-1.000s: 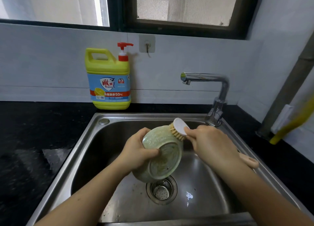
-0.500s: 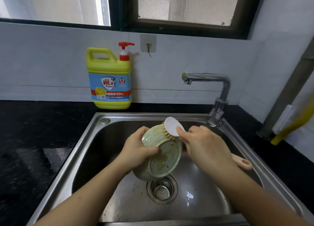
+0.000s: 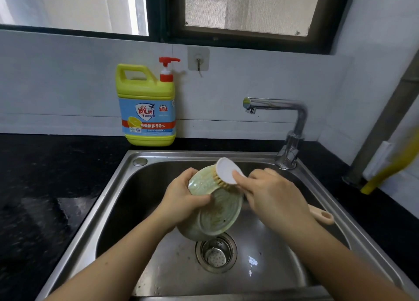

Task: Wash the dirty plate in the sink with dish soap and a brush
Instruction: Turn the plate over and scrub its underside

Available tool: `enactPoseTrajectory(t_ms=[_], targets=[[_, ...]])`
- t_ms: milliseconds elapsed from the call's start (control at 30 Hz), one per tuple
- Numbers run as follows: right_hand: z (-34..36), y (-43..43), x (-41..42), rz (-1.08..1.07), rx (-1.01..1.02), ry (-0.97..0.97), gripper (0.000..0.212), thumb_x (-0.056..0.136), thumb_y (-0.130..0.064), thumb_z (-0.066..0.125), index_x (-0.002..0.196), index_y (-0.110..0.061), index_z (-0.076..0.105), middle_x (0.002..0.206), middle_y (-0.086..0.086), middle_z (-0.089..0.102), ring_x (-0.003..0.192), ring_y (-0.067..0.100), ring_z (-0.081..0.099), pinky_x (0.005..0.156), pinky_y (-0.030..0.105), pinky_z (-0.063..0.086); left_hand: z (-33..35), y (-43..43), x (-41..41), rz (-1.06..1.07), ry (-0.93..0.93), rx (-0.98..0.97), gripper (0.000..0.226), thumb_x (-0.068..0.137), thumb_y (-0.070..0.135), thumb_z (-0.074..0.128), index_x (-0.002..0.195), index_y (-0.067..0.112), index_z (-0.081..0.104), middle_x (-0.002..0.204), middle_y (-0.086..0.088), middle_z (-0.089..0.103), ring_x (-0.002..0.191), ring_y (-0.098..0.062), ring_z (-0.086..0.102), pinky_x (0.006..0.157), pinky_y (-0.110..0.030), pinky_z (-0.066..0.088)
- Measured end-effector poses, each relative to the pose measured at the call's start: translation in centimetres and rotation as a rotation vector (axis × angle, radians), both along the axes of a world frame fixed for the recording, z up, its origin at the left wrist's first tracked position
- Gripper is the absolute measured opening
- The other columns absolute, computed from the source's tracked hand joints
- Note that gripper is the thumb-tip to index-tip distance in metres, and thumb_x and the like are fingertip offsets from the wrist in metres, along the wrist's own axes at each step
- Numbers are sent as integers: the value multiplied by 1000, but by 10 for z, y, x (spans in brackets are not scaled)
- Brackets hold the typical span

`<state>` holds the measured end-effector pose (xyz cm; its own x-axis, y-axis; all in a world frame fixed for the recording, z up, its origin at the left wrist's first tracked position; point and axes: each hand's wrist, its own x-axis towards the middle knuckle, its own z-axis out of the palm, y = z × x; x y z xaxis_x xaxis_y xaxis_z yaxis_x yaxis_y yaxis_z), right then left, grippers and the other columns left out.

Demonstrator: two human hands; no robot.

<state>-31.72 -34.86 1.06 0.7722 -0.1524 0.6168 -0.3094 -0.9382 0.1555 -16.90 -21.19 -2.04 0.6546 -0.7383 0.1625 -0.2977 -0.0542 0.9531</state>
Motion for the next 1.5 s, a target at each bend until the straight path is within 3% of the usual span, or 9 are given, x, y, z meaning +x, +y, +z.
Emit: enactPoseTrajectory(t_ms=[167, 333, 533, 767, 1000, 1200, 1267, 1400, 1500], targets=[[0, 0, 7, 19, 48, -31, 54, 58, -15, 88, 109, -21, 71, 65, -1, 58, 55, 21, 52, 35, 27, 39, 2, 1, 1, -3, 71, -29, 36, 60, 14, 73, 93, 16, 58, 93, -11, 66, 88, -29, 67, 75, -47, 58], [-3, -19, -1, -65, 170, -22, 37, 77, -15, 75, 113, -19, 69, 65, 4, 56, 58, 23, 49, 43, 31, 39, 4, 2, 4, 33, 169, -102, 36, 67, 5, 78, 93, 18, 57, 95, -9, 67, 88, -27, 68, 71, -41, 59], [-4, -7, 4, 96, 50, -49, 51, 60, -11, 86, 109, -18, 72, 66, 1, 58, 54, 23, 53, 36, 27, 41, 5, 3, 5, 1, 251, -132, 41, 58, 12, 74, 94, 17, 57, 95, -11, 67, 88, -31, 68, 74, -45, 59], [1, -24, -2, -27, 150, -41, 36, 75, -14, 77, 110, -20, 71, 62, 4, 56, 54, 26, 52, 42, 28, 35, 8, 4, 4, 3, 255, -163, 45, 56, 12, 74, 98, 18, 57, 95, -8, 67, 84, -27, 70, 68, -38, 60], [1, -11, -2, 152, 32, -25, 44, 69, -16, 81, 112, -19, 70, 66, 2, 57, 56, 23, 53, 36, 31, 44, 6, 3, 8, -75, 288, -117, 55, 45, 17, 78, 96, 15, 57, 90, -10, 67, 80, -28, 68, 64, -37, 56], [7, -32, -5, -66, 272, 37, 39, 97, -32, 48, 136, -34, 49, 93, 4, 62, 86, 24, 58, 69, 36, 49, 9, 5, 11, -61, 336, -174, 64, 37, 22, 76, 97, 18, 58, 90, -7, 68, 77, -25, 70, 61, -36, 58], [11, -39, -11, -56, 298, 84, 39, 96, -35, 49, 135, -39, 48, 98, 3, 63, 92, 25, 58, 73, 36, 49, 9, 7, 12, -46, 363, -207, 65, 36, 22, 76, 98, 19, 58, 91, -7, 67, 77, -25, 69, 62, -37, 58], [17, -46, -18, 187, 219, 10, 35, 87, -25, 63, 123, -30, 63, 79, 0, 65, 72, 24, 60, 54, 35, 50, 10, 7, 18, -68, 478, -256, 70, 37, 20, 75, 104, 19, 55, 98, -13, 64, 80, -29, 67, 63, -39, 57], [15, -38, -13, 187, 137, -91, 37, 84, -24, 61, 120, -25, 66, 75, 0, 64, 66, 23, 60, 48, 35, 51, 12, 8, 16, -154, 440, -182, 68, 38, 18, 76, 103, 16, 56, 93, -11, 65, 75, -26, 69, 58, -36, 57]])
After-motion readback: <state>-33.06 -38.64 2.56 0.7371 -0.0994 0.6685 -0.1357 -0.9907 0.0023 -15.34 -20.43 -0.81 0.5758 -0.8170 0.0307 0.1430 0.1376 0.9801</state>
